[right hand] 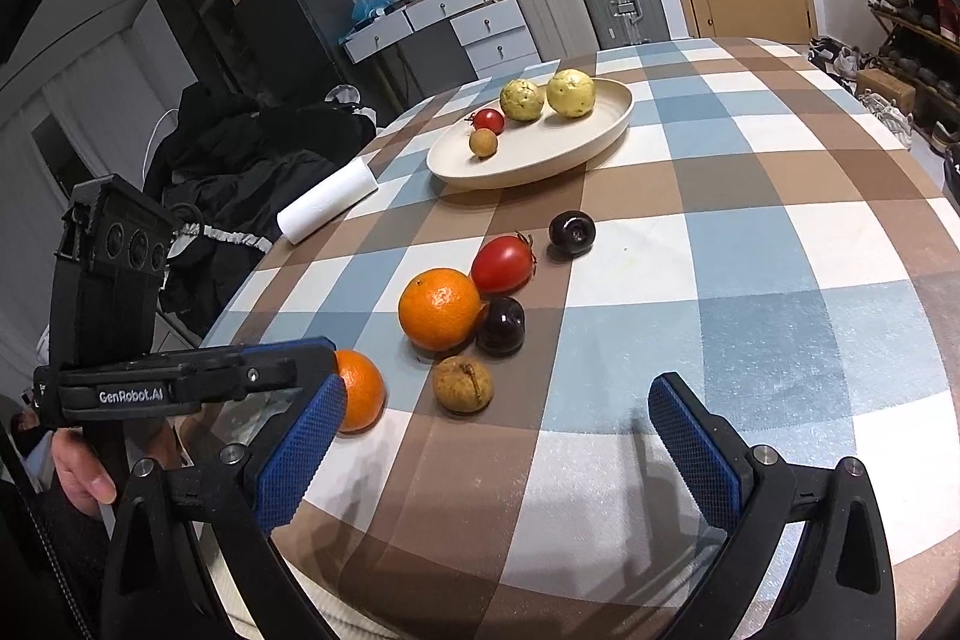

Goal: Organize fruits
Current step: 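Grasp the brown round fruit with the right tool while the left tool lifts the orange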

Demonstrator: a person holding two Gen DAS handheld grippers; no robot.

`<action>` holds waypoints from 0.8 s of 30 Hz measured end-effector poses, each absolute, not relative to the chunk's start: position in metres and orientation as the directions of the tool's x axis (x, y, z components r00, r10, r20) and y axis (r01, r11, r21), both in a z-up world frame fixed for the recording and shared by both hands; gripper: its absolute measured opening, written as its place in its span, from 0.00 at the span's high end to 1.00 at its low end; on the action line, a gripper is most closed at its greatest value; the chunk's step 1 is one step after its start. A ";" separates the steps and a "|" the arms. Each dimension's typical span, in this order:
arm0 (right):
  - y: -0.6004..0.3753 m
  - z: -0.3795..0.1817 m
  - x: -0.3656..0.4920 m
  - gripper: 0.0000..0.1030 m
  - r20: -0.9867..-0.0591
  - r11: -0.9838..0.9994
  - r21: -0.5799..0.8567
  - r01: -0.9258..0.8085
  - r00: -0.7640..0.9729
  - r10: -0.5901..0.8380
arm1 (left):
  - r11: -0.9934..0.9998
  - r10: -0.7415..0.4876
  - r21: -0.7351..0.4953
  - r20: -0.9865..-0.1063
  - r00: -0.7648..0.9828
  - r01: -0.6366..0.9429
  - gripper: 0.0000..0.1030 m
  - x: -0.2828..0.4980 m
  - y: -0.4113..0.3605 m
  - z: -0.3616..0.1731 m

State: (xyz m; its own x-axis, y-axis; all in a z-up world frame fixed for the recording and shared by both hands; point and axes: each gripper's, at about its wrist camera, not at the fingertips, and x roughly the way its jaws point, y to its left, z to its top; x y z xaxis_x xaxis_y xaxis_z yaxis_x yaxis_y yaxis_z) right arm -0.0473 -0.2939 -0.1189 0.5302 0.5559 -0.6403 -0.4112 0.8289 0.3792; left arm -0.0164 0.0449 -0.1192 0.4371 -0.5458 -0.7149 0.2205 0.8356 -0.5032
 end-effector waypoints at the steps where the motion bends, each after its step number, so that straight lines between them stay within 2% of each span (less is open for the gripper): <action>1: -0.294 -0.119 -0.047 0.00 -0.641 0.829 0.378 -0.412 0.530 0.555 | 0.837 -0.543 -0.500 -0.714 0.441 0.222 0.54 -0.018 0.044 -0.120; 6: -0.294 -0.120 -0.048 0.00 -0.642 0.829 0.379 -0.412 0.528 0.556 | 0.835 -0.550 -0.488 -0.717 0.429 0.254 0.55 -0.019 0.032 -0.123; 9: -0.294 -0.120 -0.048 0.00 -0.643 0.828 0.380 -0.413 0.526 0.557 | 0.812 -0.584 -0.508 -0.707 0.399 0.288 0.68 -0.019 0.023 -0.124; 12: -0.294 -0.118 -0.050 0.00 -0.638 0.825 0.376 -0.421 0.527 0.561 | 0.828 -0.560 -0.469 -0.720 0.410 0.308 0.68 -0.021 0.017 -0.121; 21: -0.293 -0.120 -0.048 0.01 -0.638 0.818 0.390 -0.424 0.516 0.572 | 0.817 -0.573 -0.524 -0.685 0.451 0.242 0.69 -0.017 0.051 -0.109; 24: -0.289 -0.120 -0.047 0.06 -0.637 0.812 0.392 -0.433 0.509 0.579 | 0.805 -0.580 -0.555 -0.659 0.479 0.211 0.69 -0.014 0.067 -0.099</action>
